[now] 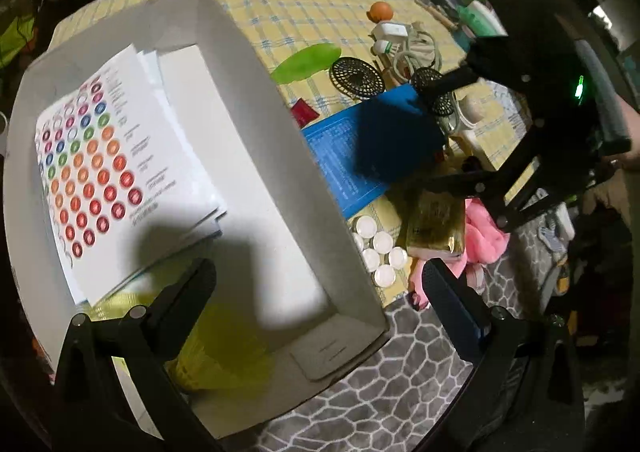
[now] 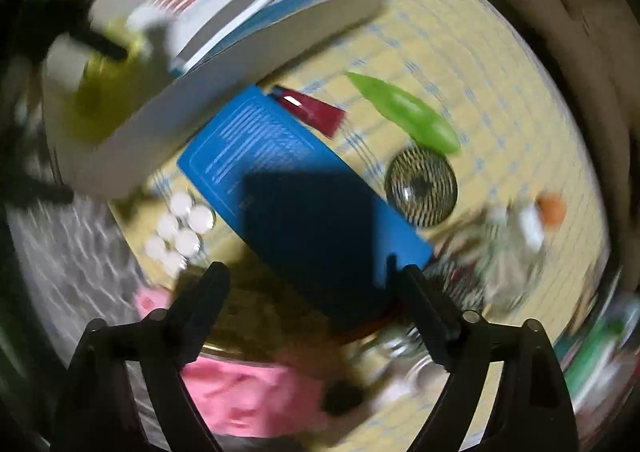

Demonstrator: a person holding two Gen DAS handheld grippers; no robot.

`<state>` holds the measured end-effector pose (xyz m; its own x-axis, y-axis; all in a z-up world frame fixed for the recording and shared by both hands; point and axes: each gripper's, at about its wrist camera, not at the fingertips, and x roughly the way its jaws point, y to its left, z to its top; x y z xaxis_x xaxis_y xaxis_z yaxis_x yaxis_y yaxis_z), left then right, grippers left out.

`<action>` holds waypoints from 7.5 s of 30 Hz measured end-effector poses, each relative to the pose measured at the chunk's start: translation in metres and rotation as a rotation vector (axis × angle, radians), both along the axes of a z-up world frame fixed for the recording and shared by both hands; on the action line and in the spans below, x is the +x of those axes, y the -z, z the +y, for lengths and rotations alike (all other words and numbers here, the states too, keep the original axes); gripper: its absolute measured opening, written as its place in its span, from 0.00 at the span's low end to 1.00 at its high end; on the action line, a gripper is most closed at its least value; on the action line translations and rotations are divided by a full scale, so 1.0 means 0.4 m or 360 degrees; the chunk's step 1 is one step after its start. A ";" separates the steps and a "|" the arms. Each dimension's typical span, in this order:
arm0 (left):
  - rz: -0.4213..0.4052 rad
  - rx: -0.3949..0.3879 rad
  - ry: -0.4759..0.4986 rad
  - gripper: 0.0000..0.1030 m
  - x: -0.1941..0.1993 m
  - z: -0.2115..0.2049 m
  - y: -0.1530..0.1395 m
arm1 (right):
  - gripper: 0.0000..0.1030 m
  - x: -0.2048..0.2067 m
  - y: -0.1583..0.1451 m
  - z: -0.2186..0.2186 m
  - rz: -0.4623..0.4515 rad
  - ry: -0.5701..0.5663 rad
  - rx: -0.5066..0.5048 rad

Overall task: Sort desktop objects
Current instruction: 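Grasp the blue card on the table with the right gripper and lift it, then carry the blue card with the right gripper over the white box, then lower the blue card onto the sticker sheet inside the white box, then open the right gripper and withdraw it from the white box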

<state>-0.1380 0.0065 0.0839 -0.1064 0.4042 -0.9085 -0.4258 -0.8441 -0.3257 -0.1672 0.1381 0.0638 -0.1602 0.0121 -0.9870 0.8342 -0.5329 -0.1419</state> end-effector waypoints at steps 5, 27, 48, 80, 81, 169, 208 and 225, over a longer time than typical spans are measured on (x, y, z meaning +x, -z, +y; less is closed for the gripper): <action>-0.0027 0.0044 -0.0043 1.00 0.000 -0.044 0.009 | 0.91 -0.004 0.042 -0.027 0.0009 -0.0216 0.0117; -0.0092 0.0264 -0.0173 1.00 0.013 -0.121 0.023 | 0.83 0.026 -0.016 0.014 -0.0019 -0.0104 0.0081; 0.0218 0.0223 0.0069 1.00 0.115 -0.051 -0.103 | 0.28 0.133 -0.210 -0.092 0.0039 0.0023 -0.0041; -0.0131 0.0247 -0.0314 0.96 0.093 -0.179 0.039 | 0.68 0.156 0.045 -0.053 -0.0241 0.0639 -0.0332; -0.0134 0.0245 -0.0319 0.96 0.088 -0.183 0.037 | 0.62 0.146 0.036 -0.047 -0.0261 0.0668 -0.0350; -0.0094 0.0006 -0.0386 0.96 -0.112 -0.358 0.058 | 0.62 -0.301 -0.032 -0.368 -0.0323 0.1036 -0.0591; 0.0048 -0.0094 -0.0380 0.97 0.002 -0.334 -0.028 | 0.84 -0.099 -0.162 -0.279 -0.0160 0.1053 -0.0659; 0.0256 -0.0135 -0.0355 1.00 0.159 -0.232 -0.122 | 0.96 0.153 -0.204 -0.050 0.0086 0.1054 -0.0665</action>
